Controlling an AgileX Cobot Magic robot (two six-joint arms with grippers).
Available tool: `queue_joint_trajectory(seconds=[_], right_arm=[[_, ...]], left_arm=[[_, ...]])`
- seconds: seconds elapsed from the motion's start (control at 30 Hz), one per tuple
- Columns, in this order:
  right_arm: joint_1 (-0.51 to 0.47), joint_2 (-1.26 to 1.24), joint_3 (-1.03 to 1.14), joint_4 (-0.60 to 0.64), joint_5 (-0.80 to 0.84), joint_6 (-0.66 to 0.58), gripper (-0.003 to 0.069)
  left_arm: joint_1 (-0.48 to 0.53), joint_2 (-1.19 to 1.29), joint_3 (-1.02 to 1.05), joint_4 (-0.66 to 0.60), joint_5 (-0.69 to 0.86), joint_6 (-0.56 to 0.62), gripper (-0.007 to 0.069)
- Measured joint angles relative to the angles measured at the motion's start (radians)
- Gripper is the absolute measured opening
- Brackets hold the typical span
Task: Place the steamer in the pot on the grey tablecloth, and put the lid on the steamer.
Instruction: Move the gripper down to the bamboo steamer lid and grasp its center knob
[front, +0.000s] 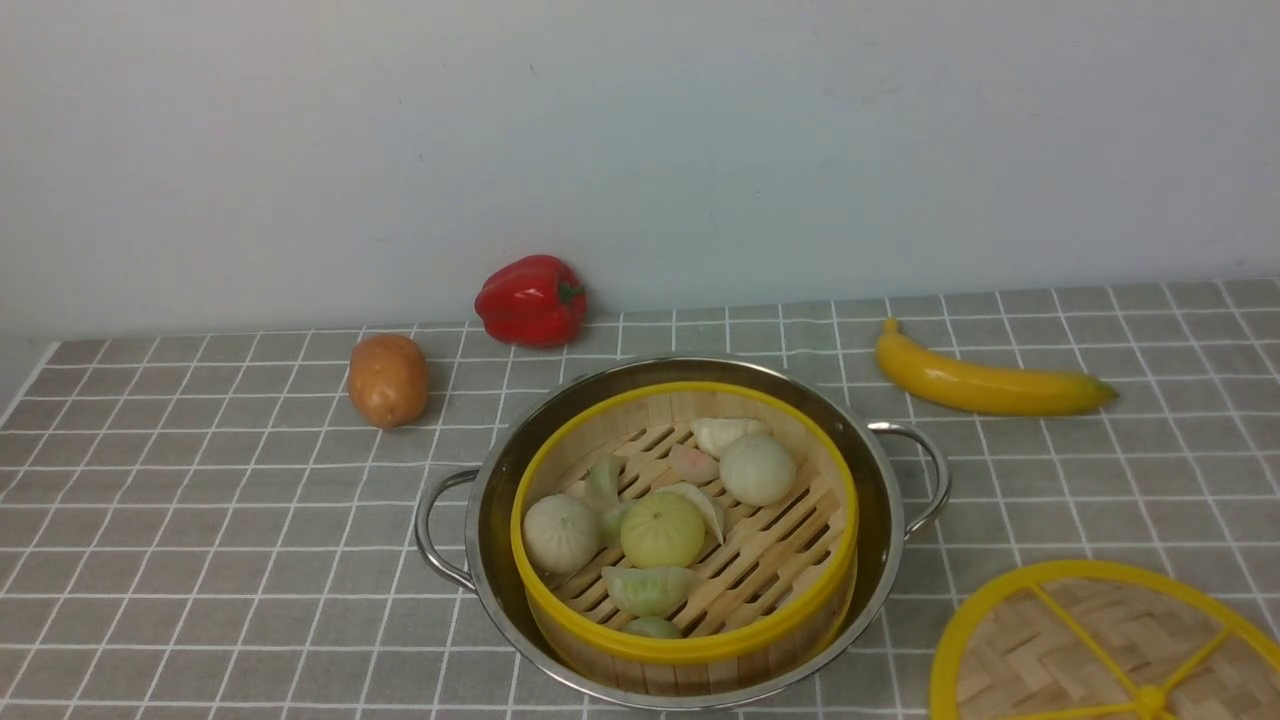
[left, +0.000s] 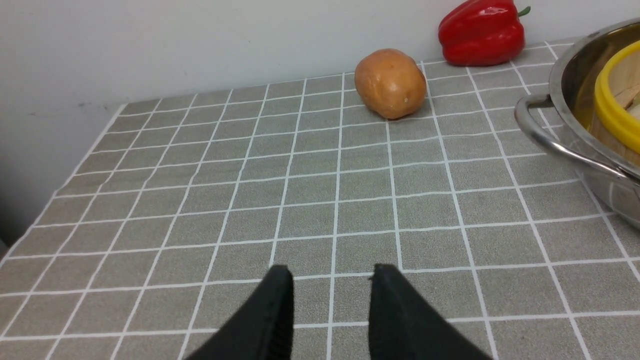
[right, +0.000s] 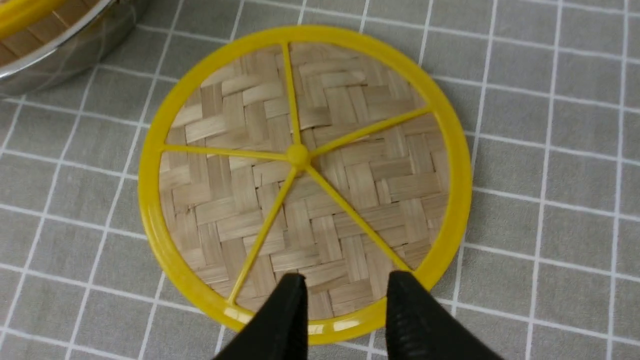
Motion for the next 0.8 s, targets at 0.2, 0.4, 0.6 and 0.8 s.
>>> queue_joint_trajectory(seconds=[0.2, 0.4, 0.6, 0.8], right_arm=[[0.001, 0.114, -0.001, 0.084, -0.028, -0.164, 0.0243], [0.081, 0.28, -0.001, 0.182, -0.102, -0.448, 0.0243], [0.177, 0.433, -0.002, 0.135, -0.241, -0.494, 0.0243], [0.198, 0.541, -0.002, 0.111, -0.346, -0.496, 0.0243]], left_arm=[[0.0, 0.0, 0.0, 0.0, 0.0, 0.0, 0.0223], [0.0, 0.0, 0.0, 0.0, 0.0, 0.0, 0.0233], [0.0, 0.0, 0.0, 0.0, 0.0, 0.0, 0.0243], [0.0, 0.0, 0.0, 0.0, 0.0, 0.0, 0.0243]])
